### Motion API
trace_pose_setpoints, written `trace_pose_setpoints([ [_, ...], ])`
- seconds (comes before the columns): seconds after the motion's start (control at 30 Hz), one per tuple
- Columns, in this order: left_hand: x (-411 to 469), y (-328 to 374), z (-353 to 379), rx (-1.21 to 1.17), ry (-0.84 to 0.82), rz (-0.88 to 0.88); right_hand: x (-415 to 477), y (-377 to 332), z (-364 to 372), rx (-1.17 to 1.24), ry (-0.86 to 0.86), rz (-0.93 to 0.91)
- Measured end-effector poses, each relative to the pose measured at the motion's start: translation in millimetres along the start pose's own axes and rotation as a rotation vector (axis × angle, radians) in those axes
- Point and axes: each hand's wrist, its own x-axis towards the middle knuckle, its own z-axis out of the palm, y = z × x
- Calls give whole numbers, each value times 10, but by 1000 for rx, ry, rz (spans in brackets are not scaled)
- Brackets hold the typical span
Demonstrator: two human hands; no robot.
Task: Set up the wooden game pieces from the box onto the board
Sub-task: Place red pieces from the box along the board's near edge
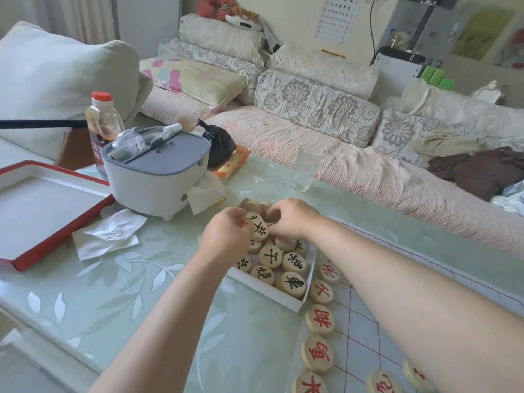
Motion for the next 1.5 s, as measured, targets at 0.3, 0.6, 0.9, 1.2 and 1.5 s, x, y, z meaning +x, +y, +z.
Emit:
trace_pose_setpoints([
  [0.3,-17,-29,26,225,-23,89,-1,-83,37,-7,-89,-4],
  [0.6,-67,45,109,250,21,189,-193,95,-27,146,131,-54],
  [0.9,-307,337,680,259,-87,278,-808,828,-314,258,227,15],
  [1.2,-651,534,1330,363,-294,400,-1245,2019,-612,110,271,252],
  [1.5,-649,542,1688,374,-345,468,-976,2612,-439,42,204,356],
])
